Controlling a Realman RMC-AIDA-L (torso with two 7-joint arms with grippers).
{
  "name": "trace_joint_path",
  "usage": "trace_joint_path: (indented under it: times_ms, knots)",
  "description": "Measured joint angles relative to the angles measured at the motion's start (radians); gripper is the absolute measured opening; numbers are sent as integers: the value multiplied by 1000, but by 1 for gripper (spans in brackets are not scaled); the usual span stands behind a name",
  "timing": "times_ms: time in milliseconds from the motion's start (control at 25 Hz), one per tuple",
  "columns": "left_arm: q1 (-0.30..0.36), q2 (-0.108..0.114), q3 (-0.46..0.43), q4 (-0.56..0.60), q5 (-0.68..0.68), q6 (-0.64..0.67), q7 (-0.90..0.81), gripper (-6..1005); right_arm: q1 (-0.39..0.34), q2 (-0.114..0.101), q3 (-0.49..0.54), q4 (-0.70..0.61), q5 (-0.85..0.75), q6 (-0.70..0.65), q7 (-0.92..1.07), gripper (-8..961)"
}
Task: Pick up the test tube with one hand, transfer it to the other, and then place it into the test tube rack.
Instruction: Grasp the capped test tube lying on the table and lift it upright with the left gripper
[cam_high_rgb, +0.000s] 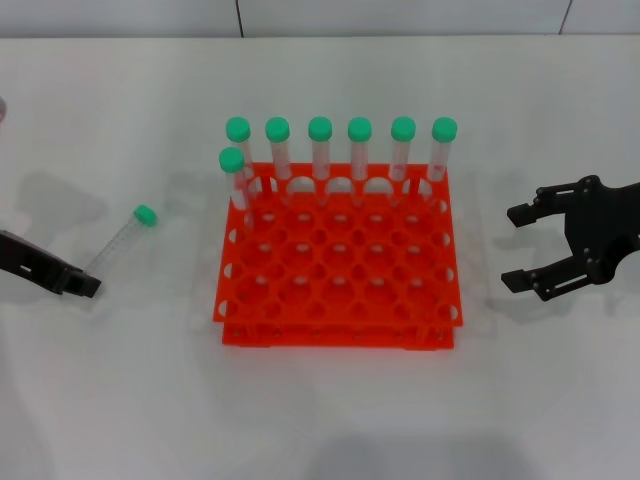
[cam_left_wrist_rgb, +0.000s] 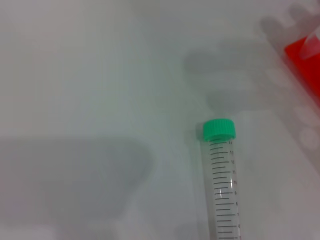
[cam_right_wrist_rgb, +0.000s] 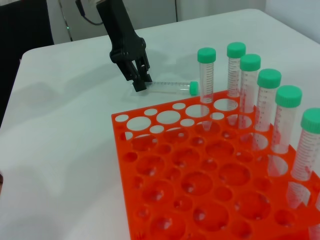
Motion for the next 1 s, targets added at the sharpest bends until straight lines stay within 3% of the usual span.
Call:
trace_joint_path:
  times_ms: [160,720,1000]
  knots:
    - [-6,-3,27,-1,0,-9,-22,256,0,0,0,0,0,0,0,868]
    - [-7,-4,21,20,-42,-23,-29,205,0,2,0,0,0,0,-2,868]
    - [74,-14,27,206,-220,29,7,194,0,2,0,0,0,0,1,868]
